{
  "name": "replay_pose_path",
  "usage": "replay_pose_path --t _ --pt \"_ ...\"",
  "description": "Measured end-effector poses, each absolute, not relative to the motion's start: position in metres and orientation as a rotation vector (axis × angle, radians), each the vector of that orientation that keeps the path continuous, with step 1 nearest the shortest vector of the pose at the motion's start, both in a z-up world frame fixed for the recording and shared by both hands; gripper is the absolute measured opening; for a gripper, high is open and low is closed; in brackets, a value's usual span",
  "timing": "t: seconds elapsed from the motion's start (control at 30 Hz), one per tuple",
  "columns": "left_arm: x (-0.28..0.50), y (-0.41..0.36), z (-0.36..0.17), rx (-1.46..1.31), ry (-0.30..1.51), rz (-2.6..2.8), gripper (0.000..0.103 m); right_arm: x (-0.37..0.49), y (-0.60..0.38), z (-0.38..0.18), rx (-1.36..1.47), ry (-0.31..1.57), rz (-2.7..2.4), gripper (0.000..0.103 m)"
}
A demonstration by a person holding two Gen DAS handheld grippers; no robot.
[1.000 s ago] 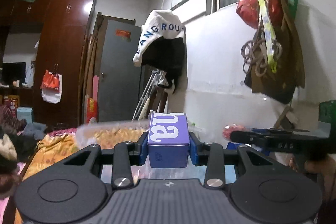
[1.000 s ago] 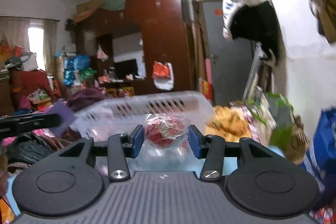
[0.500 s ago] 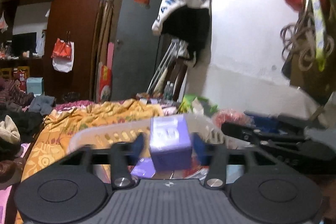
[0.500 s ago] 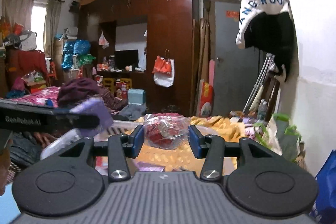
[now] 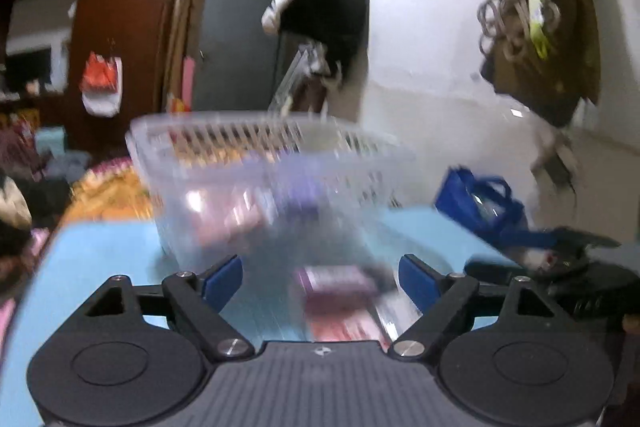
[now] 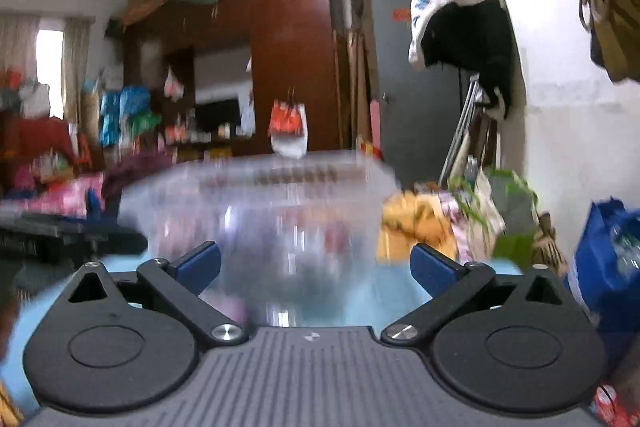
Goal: Organize objects
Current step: 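Grasp a white-and-pink box with the left gripper while the right grasps a white packet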
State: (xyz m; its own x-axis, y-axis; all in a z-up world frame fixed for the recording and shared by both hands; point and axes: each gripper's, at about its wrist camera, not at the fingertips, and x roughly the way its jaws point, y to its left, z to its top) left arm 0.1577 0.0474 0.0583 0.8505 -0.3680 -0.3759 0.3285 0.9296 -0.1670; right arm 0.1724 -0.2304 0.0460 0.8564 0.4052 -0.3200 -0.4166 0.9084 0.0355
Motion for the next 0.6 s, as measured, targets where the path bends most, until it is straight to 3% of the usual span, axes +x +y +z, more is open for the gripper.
replay_pose_path --t 0.1,0.33,0.37,0.4,0.6 --pt "0.148 0.047 0.047 -0.084 0.437 -0.358 0.088 0.169 -0.233 0.027 -0.008 0.464 0.525 0.098" --pt "0.144 0.037 0.031 -0.032 0.49 -0.353 0.088 0.162 -0.21 0.014 -0.096 0.538 0.61 0.091" --pt "0.144 0.035 0.03 -0.024 0.496 -0.357 0.088 0.16 -0.206 0.011 -0.119 0.547 0.601 0.087" --pt "0.144 0.032 0.029 -0.014 0.501 -0.361 0.088 0.161 -0.205 0.009 -0.135 0.548 0.593 0.07" --pt "0.144 0.007 0.023 0.042 0.524 -0.358 0.088 0.145 -0.226 0.006 -0.129 0.475 0.518 0.067"
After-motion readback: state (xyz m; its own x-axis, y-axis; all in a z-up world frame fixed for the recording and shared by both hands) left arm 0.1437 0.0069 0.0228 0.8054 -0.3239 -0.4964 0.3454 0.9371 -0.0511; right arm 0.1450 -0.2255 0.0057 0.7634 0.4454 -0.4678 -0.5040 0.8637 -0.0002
